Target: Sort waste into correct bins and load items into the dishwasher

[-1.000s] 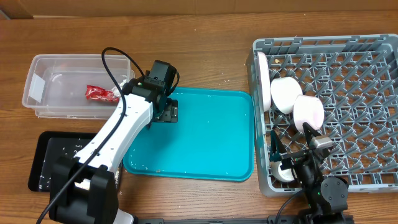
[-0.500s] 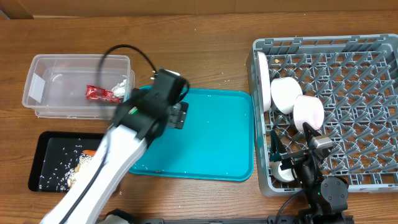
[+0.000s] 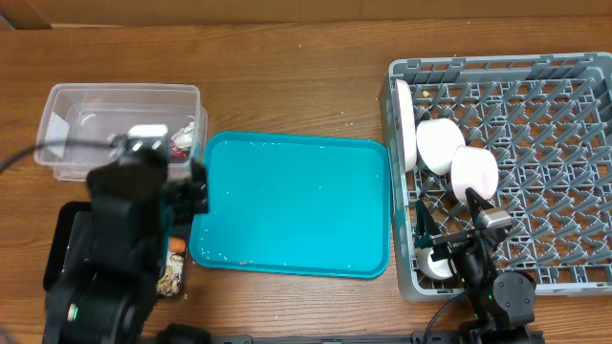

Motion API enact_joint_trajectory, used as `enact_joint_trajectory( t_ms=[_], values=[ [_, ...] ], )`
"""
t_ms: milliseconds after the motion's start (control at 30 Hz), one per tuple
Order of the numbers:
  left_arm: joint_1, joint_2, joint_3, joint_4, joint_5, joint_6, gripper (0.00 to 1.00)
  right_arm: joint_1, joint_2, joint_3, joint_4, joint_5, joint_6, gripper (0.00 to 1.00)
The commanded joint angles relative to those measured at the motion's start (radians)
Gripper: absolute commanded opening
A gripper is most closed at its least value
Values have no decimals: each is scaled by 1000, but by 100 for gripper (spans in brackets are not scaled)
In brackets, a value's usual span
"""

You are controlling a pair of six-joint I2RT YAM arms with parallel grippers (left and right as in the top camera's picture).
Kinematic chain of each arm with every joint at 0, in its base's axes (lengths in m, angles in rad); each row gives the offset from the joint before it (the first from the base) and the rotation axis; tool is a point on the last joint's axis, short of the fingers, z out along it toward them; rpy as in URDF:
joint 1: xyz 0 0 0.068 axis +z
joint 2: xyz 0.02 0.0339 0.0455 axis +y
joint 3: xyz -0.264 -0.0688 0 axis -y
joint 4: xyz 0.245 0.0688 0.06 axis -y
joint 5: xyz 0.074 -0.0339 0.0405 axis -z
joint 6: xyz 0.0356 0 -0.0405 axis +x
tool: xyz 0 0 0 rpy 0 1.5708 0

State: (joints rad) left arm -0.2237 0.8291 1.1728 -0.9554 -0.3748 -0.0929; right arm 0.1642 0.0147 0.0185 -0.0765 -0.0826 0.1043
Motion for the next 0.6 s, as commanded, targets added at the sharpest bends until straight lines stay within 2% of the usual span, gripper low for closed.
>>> enact_joint_trajectory(
  t_ms=[0, 100, 333, 567],
  values=[
    [64, -104, -95, 1, 49, 18, 100, -3, -12, -11, 4, -9, 0, 100],
    [126, -208, -208, 65, 119, 18, 100, -3, -12, -11, 4, -8, 0, 100],
    [209, -494, -555, 346, 279, 7, 100, -3, -12, -11, 4, -8, 0, 100],
    [232, -725, -789, 464, 291, -113, 100, -3, -12, -11, 4, -8, 0, 100]
  ],
)
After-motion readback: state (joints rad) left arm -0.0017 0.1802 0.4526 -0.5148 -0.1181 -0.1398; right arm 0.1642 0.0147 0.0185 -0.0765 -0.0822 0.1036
